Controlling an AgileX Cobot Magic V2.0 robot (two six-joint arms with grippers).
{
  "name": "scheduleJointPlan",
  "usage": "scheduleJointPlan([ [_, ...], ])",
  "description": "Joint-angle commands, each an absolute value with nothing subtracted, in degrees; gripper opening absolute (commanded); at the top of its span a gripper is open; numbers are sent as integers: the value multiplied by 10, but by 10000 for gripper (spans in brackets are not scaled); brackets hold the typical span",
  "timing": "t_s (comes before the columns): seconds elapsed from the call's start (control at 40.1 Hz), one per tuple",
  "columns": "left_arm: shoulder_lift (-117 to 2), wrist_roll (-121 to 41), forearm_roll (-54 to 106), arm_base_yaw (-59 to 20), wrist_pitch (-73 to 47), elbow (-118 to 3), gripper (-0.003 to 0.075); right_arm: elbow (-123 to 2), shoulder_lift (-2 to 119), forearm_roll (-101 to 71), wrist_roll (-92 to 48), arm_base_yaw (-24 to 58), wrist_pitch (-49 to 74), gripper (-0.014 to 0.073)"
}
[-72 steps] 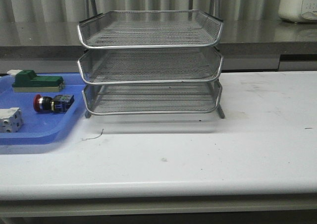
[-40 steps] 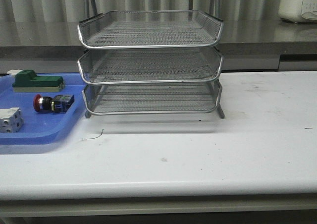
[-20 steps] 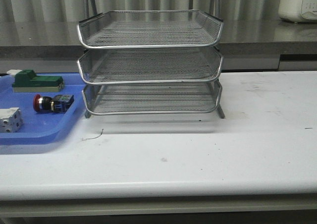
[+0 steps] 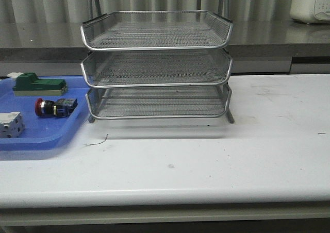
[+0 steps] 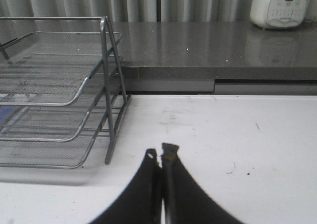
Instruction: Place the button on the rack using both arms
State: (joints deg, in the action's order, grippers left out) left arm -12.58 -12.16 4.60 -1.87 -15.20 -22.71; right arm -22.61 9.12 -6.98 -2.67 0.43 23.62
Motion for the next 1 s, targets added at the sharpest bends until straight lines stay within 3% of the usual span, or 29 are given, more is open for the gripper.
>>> scheduleJointPlan([
  [0.0, -193, -116, 45, -18, -143, -266, -19, -270, 153, -91, -28, 4, 204, -60],
  [0.199, -227, -116, 48, -18, -125, -270, -18, -276, 201, -91, -28, 4, 203, -55],
  [0.299, -226, -116, 48, -18, -126, -270, 27, -276, 201, -91, -28, 4, 203, 45],
  [0.399, -226, -116, 48, -18, -130, -270, 239, -276, 201, -91, -28, 4, 203, 307],
  [0.499, -226, -116, 52, -18, -132, -270, 517, -276, 201, -90, -28, 4, 203, 560],
  [0.573, -226, -116, 53, -18, -133, -270, 631, -276, 201, -90, -28, 4, 203, 663],
  [0.972, -226, -116, 53, -18, -133, -269, 650, -275, 201, -90, -28, 4, 203, 641],
])
